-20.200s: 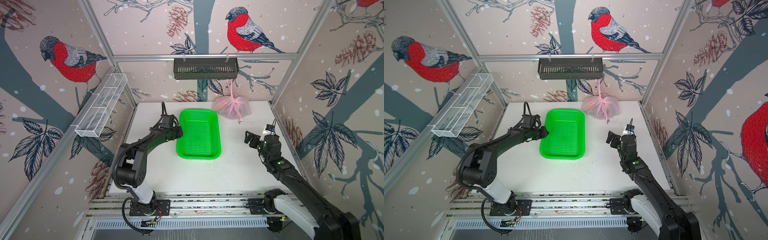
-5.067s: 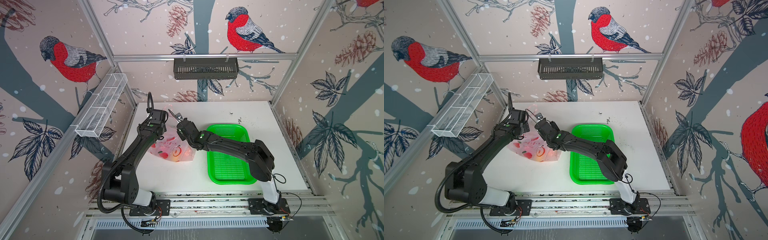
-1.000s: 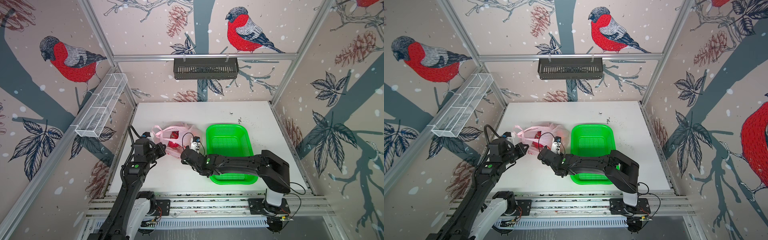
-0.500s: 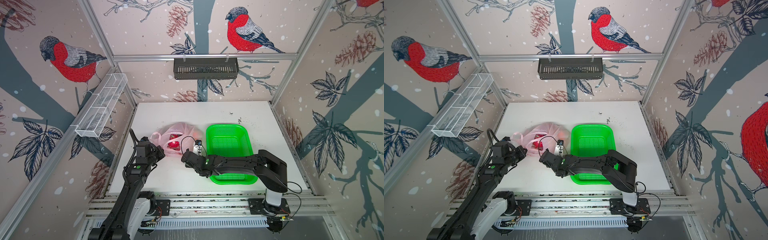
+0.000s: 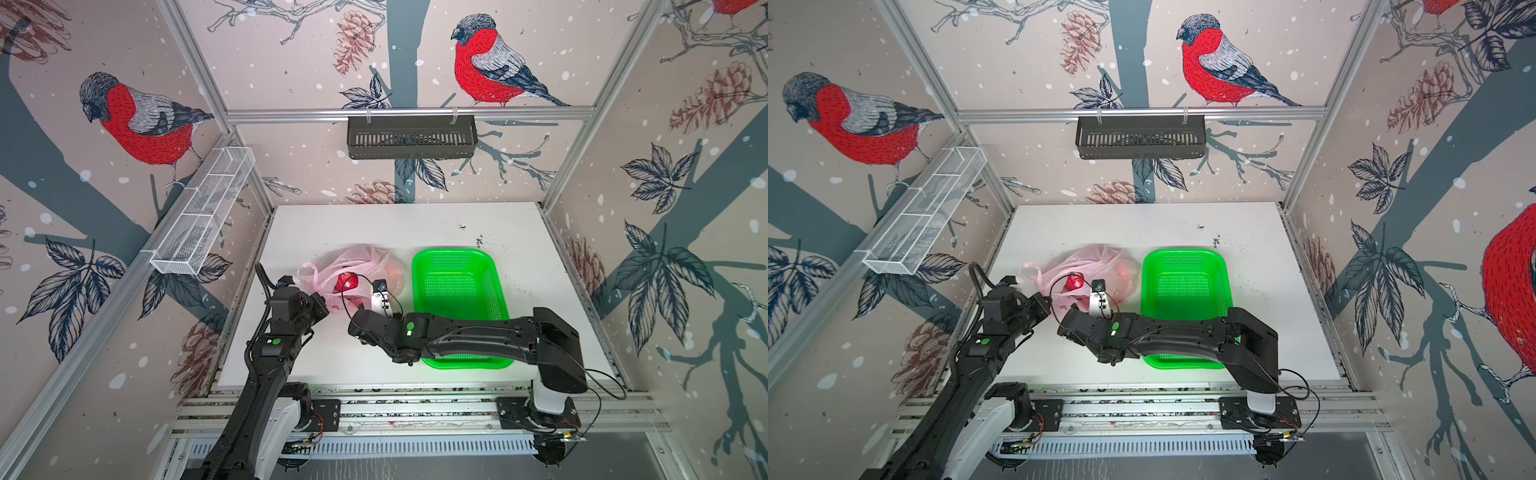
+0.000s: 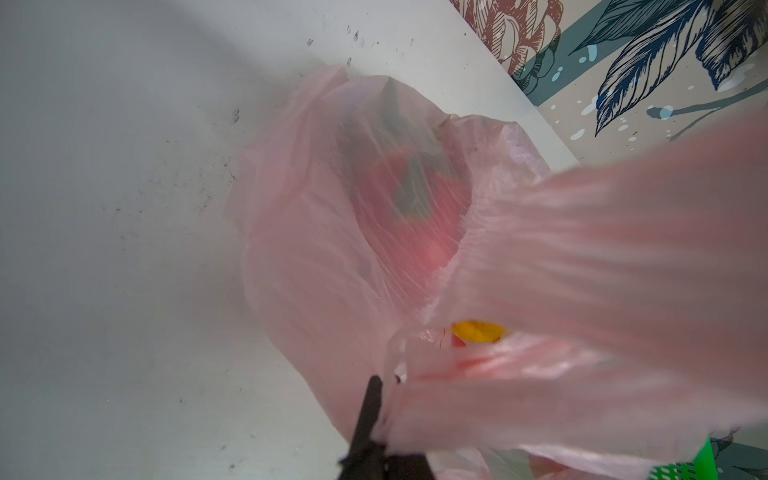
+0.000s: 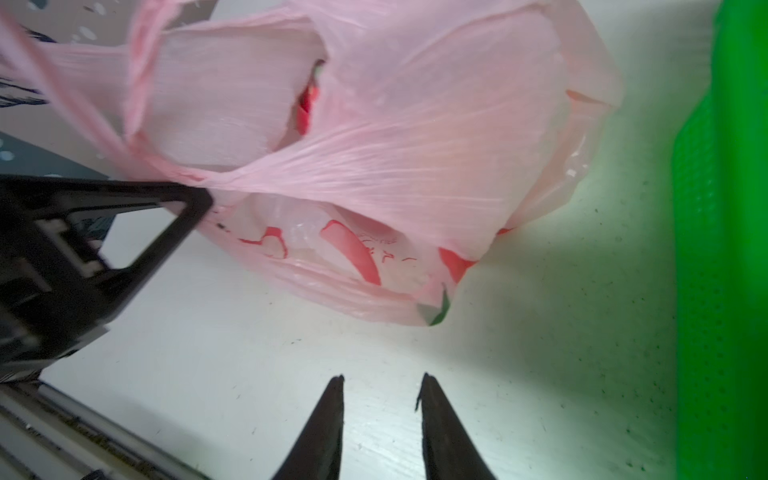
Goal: Untie the knot of the plastic bag and take out the fruit
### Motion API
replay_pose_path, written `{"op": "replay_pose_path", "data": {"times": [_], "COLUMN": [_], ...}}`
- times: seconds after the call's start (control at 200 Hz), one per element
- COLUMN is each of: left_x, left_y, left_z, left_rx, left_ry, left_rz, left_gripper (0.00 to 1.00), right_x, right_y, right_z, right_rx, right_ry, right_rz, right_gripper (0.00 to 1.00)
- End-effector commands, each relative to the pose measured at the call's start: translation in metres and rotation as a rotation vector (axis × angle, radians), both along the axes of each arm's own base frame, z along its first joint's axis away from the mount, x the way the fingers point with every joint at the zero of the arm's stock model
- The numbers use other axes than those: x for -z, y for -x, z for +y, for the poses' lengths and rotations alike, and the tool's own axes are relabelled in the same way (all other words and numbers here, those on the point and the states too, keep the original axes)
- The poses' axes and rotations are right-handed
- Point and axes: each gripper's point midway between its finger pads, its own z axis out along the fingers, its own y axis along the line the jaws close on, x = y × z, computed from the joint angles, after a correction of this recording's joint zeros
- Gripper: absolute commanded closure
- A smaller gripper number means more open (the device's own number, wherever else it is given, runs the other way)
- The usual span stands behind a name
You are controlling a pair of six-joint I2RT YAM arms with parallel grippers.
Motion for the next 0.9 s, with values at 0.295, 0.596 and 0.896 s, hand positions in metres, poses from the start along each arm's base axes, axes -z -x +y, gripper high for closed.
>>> {"op": "replay_pose_path", "data": {"times": [0.295,0.596,0.896], "left_x": [-0.019,-0.017,-0.008], "left_y": [-0.004,0.002,0.01], "left_z": [-0.006,-0.008,-0.006], "left_rx": [0.016,0.023,0.012], "left_ry": [0.046,0.054,0.052], "left_rz": [-0.087,-0.092,-0.078], "left_gripper": [1.0,1.0,1.0], "right_x": [-0.004,0.021,0.007], "right_y": [-0.02,-0.065,-0.103], "right_z": [0.047,0.069,0.053], "right_rx": [-0.122,-0.034,0.11], "right_ry": [0.039,0.09,0.053], "right_rz": [-0.109,-0.153,-0.235], "right_gripper": [0.86,0.87,0.86]}}
